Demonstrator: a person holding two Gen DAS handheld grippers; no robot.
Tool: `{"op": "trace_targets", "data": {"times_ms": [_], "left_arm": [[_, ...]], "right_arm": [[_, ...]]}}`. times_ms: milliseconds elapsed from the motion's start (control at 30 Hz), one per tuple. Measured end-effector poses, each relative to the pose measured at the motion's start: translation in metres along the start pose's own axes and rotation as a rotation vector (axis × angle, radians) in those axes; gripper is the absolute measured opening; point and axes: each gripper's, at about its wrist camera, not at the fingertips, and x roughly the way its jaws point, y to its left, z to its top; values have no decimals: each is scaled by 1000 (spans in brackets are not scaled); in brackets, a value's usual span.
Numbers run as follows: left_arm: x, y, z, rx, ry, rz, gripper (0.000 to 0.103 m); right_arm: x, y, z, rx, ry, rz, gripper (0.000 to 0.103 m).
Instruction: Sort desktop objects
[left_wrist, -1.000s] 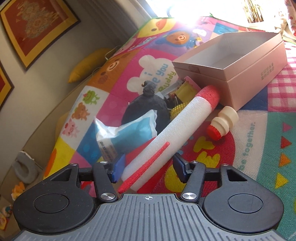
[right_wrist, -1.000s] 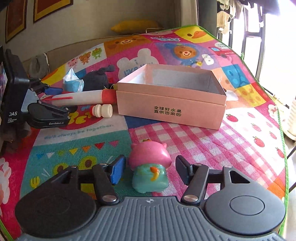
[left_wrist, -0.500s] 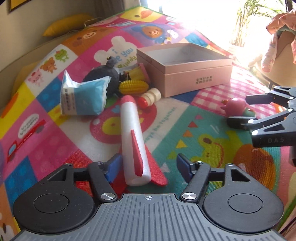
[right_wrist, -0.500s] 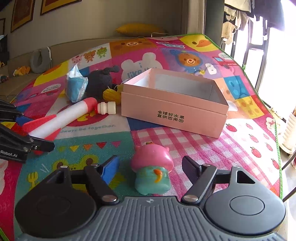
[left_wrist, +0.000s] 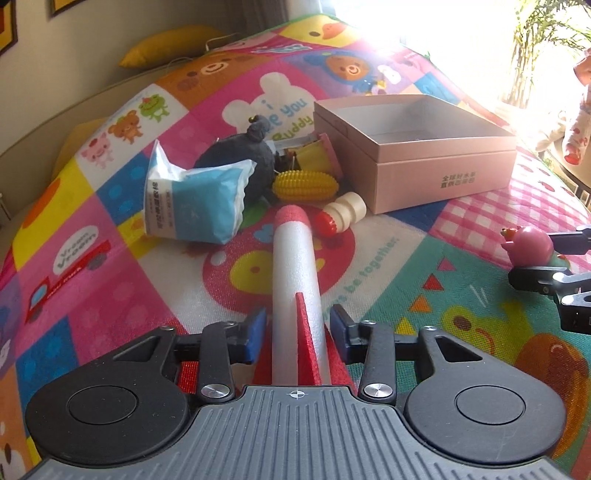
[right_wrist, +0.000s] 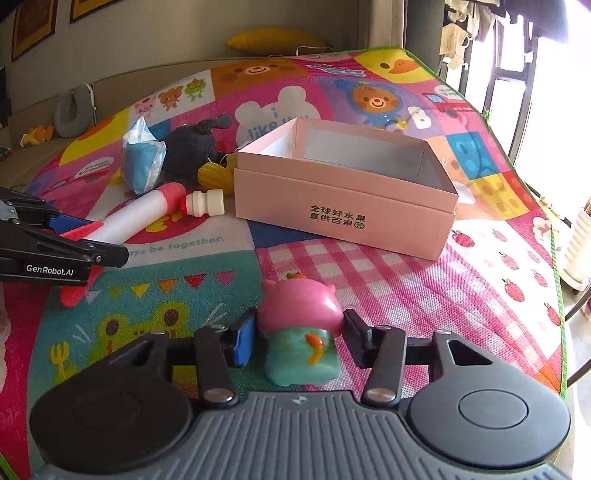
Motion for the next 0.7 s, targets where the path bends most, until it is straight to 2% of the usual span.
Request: {"op": "trace_targets", "data": {"times_ms": [167,300,333,367,467,700], "left_arm": [[-33,-9,-5,47,-40,-13,40],[-65,-18,-6,76,-103,-39,40],[-73,-23,-4,84,-123,-53,34],[-78,-25,-3,89,-140,-66,33],[-88,-35,8,90,-185,-105,32],[-92,-53,37,108,-257,-103,32]], "right_arm": [[-29,0,2,-49,-29,12,49],[-58,-3,6,-49,-80,13,49],[-66,-5,8,-45,-102,6,49],[-72,-5,10,-40,-118,-1,49],[-91,-6,17,-25,-166,4,49],[-109,-8,18,-33,-226,16,49]]}}
